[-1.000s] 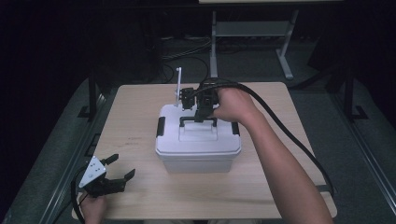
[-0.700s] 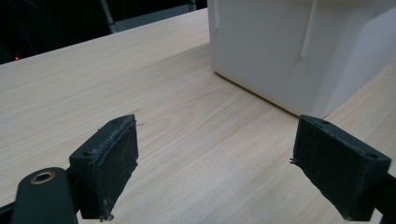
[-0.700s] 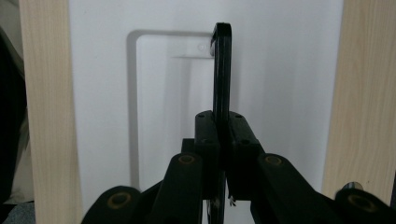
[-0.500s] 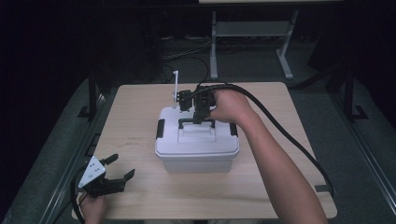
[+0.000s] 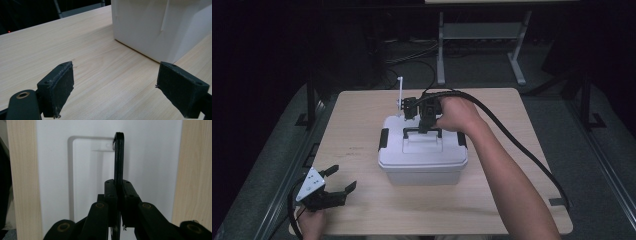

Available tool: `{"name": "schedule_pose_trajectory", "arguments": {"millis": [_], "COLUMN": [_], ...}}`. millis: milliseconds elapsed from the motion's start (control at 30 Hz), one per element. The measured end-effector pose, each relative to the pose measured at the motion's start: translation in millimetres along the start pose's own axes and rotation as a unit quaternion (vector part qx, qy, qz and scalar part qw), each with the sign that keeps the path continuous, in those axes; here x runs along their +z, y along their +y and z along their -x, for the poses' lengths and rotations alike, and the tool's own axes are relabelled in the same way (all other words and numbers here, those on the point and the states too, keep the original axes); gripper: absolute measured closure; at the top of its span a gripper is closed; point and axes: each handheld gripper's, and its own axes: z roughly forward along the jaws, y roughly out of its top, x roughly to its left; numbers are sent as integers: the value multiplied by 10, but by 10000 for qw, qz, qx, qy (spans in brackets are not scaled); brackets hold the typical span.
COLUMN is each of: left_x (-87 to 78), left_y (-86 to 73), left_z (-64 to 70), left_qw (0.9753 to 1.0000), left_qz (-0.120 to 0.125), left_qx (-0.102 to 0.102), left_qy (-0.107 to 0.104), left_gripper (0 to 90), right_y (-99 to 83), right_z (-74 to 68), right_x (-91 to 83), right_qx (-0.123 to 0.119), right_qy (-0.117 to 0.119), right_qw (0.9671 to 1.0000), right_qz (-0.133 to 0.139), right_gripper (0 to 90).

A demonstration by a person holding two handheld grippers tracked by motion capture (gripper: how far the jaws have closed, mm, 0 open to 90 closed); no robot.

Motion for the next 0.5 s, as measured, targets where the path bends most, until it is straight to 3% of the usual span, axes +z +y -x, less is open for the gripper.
{"name": "schedule_pose_trajectory", "arguments": {"millis": [500], "left_x": [-1], "left_y": [0], "left_z": [-3], "left_qw": [10000], "left_qz": [4], "left_qx": [-17], "left_qy": [-6], "left_gripper": [136], "right_y": [6], "right_z": [-35], "right_x": [49], "right_qx": [-34], "right_qy": [-10], "right_qw": [10000], "right_qz": [-73], "right_gripper": [840]}}
